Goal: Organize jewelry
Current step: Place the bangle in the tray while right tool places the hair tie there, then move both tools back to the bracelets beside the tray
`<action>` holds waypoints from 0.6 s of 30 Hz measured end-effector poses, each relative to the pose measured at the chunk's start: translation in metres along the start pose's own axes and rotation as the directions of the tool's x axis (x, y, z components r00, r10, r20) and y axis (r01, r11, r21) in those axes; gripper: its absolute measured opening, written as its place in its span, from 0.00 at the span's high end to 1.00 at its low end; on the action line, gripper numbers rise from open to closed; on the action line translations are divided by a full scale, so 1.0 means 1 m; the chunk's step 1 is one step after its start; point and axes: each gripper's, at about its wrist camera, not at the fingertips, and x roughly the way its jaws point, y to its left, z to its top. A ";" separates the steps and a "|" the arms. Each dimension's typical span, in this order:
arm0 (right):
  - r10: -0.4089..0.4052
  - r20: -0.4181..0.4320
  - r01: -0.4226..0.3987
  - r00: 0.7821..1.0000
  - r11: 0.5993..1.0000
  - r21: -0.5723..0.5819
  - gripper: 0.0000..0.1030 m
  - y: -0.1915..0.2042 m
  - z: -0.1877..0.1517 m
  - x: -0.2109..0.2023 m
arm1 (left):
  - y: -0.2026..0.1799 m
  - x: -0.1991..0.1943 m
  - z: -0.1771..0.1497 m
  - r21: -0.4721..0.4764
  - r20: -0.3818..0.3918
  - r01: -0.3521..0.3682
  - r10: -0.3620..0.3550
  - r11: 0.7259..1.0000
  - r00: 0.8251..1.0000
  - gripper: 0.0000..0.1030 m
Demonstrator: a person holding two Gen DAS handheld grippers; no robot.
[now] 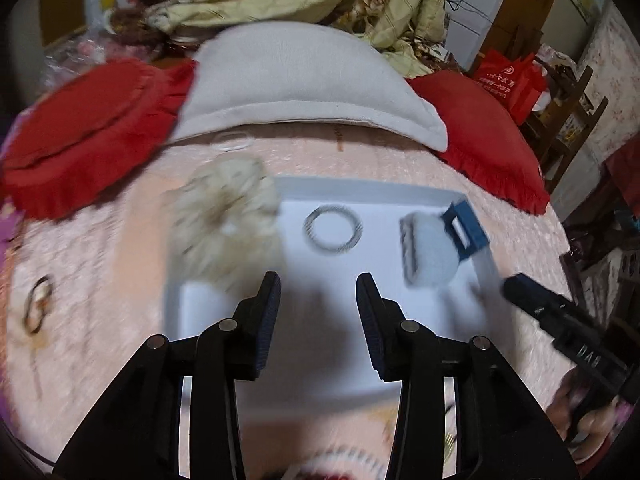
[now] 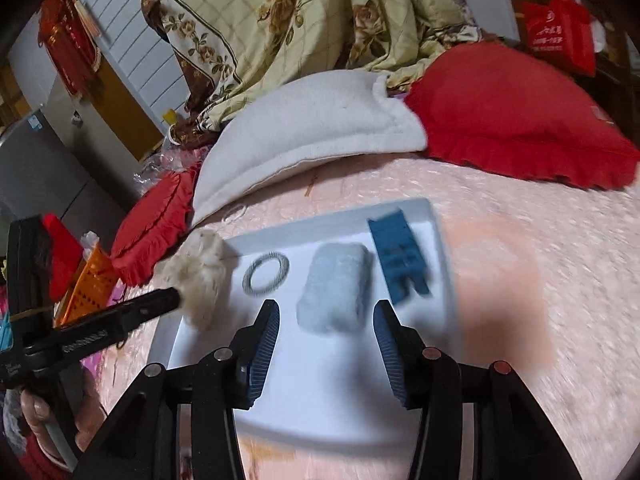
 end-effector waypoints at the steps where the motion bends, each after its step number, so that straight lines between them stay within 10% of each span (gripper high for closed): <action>1: -0.002 -0.004 0.002 1.000 1.000 -0.003 0.54 -0.001 -0.008 -0.008 | 0.003 -0.010 -0.008 -0.001 0.009 -0.009 0.009 1.000 1.000 0.63; 18: -0.146 -0.002 0.146 0.989 0.989 -0.025 0.46 0.018 -0.145 -0.095 | 0.053 -0.098 -0.150 -0.205 0.084 -0.181 0.202 0.962 0.976 0.63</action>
